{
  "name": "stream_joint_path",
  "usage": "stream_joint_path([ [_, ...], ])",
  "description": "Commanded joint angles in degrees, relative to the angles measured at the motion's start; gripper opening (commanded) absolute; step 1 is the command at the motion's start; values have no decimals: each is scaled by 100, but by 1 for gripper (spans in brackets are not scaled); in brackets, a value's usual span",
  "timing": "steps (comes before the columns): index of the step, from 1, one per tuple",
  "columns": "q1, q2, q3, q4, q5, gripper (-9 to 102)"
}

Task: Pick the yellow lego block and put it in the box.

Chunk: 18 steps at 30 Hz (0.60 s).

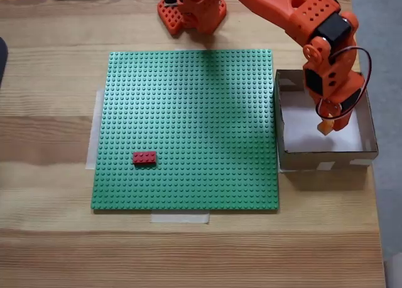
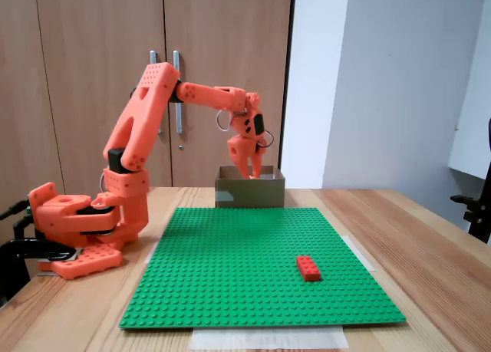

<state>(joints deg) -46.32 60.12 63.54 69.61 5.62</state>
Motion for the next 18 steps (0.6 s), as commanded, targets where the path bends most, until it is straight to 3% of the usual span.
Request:
stream_joint_path([
  [1, 18, 53, 44, -167, -35, -1],
  [18, 9, 105, 290, -413, -114, -1],
])
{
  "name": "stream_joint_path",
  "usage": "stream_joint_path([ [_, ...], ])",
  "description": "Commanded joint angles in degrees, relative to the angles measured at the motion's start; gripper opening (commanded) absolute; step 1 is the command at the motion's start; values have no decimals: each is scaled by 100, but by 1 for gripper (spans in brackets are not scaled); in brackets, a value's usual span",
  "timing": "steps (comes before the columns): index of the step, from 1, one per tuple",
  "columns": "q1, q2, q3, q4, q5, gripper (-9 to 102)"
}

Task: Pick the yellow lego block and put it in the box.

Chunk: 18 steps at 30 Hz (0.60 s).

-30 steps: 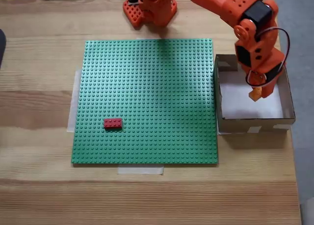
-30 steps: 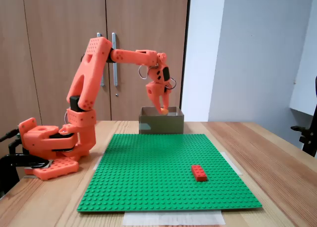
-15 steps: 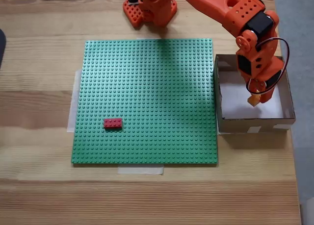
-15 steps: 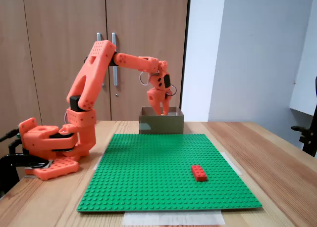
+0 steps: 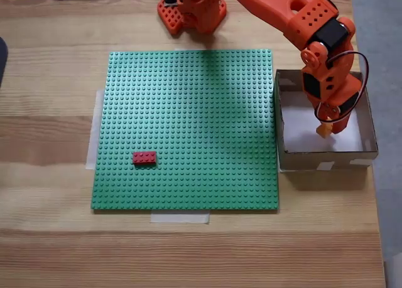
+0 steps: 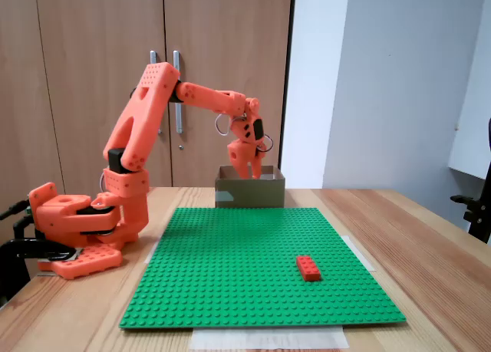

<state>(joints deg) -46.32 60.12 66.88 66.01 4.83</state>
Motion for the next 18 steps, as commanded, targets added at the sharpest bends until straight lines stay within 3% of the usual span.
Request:
stream_joint_path([
  [1, 9, 123, -44, -70, -18, -1],
  [13, -44, 290, 26, -158, 70, 0],
  [15, -62, 378, 141, -220, 62, 8],
  [18, -88, 475, 255, -246, 79, 10],
])
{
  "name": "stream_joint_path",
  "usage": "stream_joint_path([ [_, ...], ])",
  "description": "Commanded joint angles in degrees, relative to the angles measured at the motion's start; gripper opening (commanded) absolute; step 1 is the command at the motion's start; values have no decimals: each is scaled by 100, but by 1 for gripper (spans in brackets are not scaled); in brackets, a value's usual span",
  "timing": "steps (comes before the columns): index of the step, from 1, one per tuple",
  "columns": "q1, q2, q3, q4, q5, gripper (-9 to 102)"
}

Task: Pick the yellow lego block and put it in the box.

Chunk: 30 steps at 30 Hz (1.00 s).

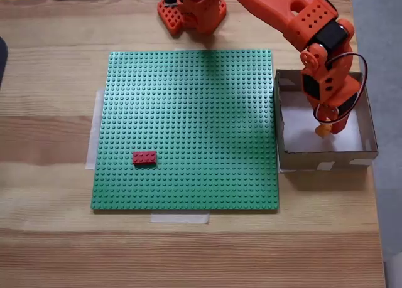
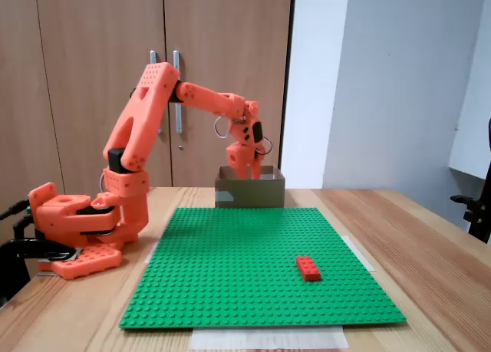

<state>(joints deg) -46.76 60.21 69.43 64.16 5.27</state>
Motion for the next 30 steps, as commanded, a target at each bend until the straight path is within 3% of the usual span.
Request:
stream_joint_path([
  [1, -44, 510, 53, -79, 53, 12],
  [10, -79, 905, 308, -246, 79, 16],
  [30, -18, 2953, 1907, -765, -88, 9],
])
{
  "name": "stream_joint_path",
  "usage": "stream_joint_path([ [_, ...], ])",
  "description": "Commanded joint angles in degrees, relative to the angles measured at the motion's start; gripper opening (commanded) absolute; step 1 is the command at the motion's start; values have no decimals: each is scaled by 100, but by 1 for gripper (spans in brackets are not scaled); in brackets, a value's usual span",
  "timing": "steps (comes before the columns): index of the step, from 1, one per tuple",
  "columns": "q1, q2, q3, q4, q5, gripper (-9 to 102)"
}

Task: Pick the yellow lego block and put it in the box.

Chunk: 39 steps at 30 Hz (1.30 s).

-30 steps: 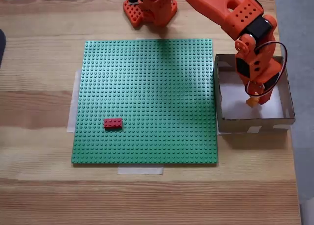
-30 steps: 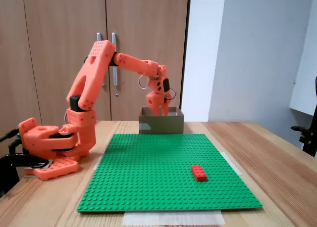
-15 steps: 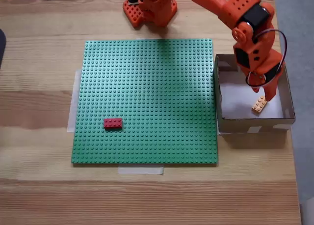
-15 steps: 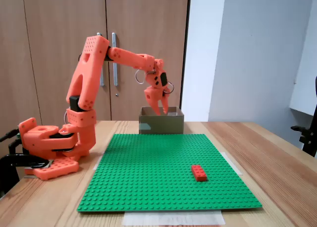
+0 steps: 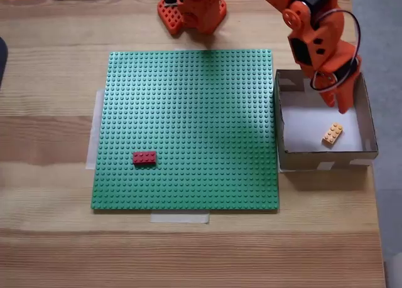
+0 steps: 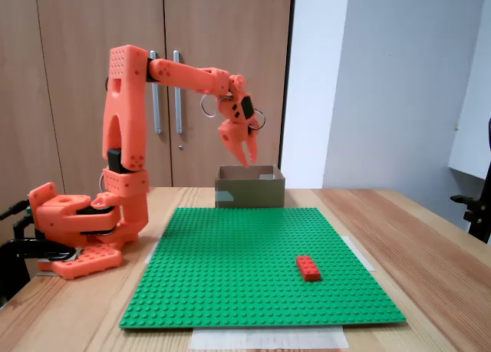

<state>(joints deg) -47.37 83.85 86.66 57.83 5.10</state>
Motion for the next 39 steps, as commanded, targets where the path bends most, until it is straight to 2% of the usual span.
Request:
stream_joint_path([
  [1, 53, 747, 360, -185, -97, 8],
  [9, 211, 1986, 1521, -404, -316, 4],
  [20, 958, 3762, 2769, -492, -747, -1],
  [26, 1969, 4447, 3094, -501, -1037, -1],
  [35, 3867, 4825, 3173, -923, -923, -1],
  [37, 4201, 4852, 3287, -1099, -958, -1],
  [39, 4667, 5291, 3999, -1617, -1046, -1],
])
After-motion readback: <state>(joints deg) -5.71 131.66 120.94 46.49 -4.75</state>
